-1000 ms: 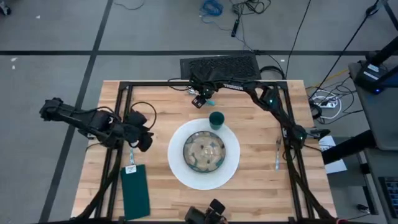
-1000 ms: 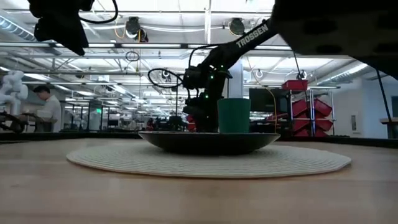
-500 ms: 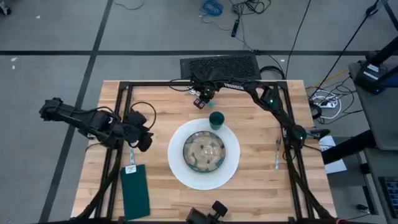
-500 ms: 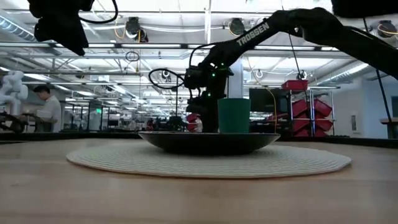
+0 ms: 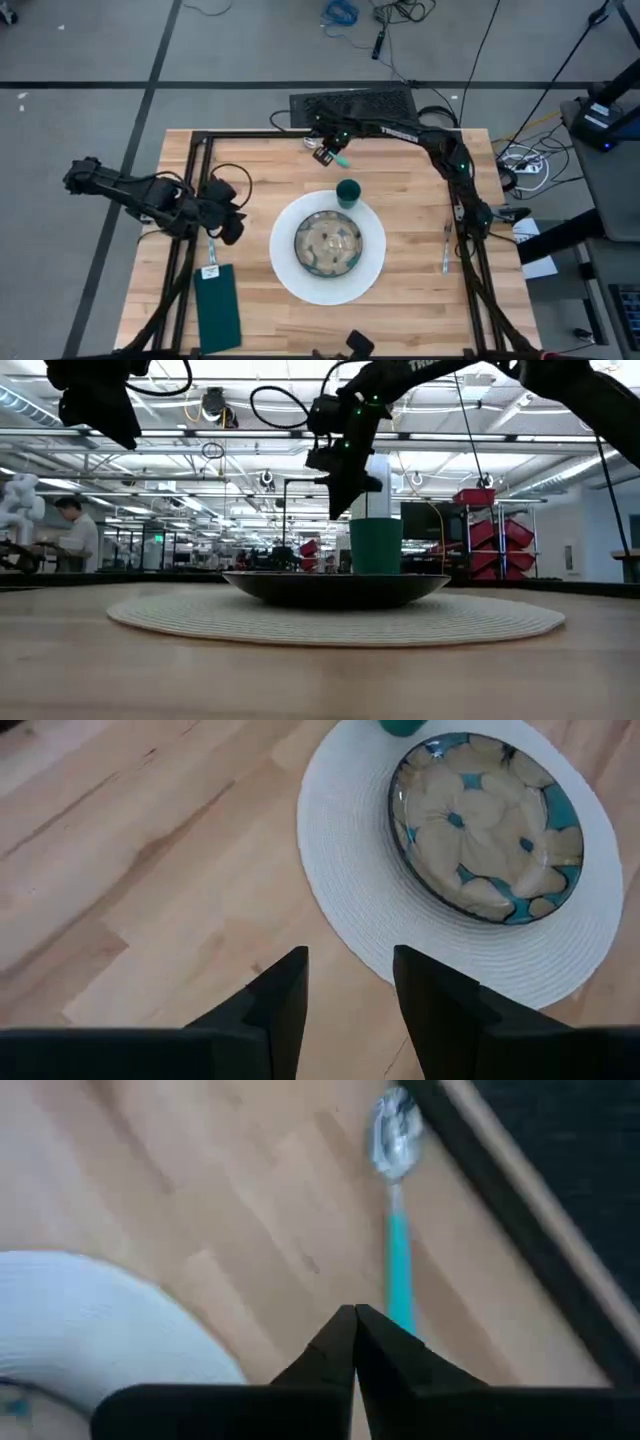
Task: Set table place
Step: Put the blue spoon on the right side of the white table mat
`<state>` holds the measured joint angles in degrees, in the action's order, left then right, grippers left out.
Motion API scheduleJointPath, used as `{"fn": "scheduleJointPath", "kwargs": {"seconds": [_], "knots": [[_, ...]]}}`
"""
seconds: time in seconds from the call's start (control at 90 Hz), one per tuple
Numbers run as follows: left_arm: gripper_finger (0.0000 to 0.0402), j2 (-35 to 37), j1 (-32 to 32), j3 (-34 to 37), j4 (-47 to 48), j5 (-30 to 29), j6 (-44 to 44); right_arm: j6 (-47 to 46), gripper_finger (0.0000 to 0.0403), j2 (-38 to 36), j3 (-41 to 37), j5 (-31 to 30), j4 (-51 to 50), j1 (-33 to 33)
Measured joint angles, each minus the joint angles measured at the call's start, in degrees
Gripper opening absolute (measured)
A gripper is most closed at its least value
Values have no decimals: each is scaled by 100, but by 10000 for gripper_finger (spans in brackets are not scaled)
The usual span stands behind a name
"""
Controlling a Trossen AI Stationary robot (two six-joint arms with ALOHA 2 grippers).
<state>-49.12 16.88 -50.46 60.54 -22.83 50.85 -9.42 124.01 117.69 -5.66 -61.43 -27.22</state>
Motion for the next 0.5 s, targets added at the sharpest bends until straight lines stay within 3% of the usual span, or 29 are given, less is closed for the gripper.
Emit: {"fn": "scheduleJointPath", "kwargs": {"seconds": [0.111, 0.244, 0.5], "knots": [[134, 1, 2, 0, -3, -18, -24, -50, 26, 267, 0, -212, -191, -42], [134, 2, 2, 0, -6, -20, 1, 218, 90, 709, -7, -196, -167, -66], [134, 2, 2, 0, -7, 7, 412, 166, 176, 1100, -7, 125, 151, -177]]}}
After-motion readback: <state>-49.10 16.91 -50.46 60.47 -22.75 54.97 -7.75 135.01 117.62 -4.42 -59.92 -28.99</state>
